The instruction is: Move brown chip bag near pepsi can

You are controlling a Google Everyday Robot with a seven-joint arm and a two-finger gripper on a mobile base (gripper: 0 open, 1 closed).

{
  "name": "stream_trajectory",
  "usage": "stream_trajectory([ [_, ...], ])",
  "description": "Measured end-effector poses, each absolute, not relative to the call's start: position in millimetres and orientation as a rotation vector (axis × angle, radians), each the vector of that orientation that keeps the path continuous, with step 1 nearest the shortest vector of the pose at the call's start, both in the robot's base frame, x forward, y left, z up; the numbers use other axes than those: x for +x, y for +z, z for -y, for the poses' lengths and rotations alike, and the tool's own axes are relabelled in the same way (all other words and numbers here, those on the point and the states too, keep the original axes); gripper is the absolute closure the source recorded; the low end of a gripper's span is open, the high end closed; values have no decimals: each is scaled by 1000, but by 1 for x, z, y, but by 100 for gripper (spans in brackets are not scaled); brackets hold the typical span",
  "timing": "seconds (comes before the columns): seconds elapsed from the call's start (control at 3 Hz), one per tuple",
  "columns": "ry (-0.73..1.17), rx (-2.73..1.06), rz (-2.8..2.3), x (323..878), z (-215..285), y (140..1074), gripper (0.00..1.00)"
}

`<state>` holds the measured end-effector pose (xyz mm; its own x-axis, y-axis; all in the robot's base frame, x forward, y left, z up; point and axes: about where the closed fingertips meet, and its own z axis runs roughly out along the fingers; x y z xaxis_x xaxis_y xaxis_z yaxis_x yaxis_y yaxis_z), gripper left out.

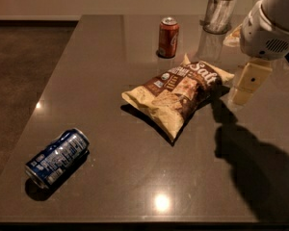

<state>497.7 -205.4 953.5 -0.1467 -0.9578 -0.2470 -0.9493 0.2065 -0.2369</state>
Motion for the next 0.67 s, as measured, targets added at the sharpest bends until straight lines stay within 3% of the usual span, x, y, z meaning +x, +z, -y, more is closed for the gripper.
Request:
stream_trajectory([
  [0.67,32,-1930,-2090,557,189,916,0],
])
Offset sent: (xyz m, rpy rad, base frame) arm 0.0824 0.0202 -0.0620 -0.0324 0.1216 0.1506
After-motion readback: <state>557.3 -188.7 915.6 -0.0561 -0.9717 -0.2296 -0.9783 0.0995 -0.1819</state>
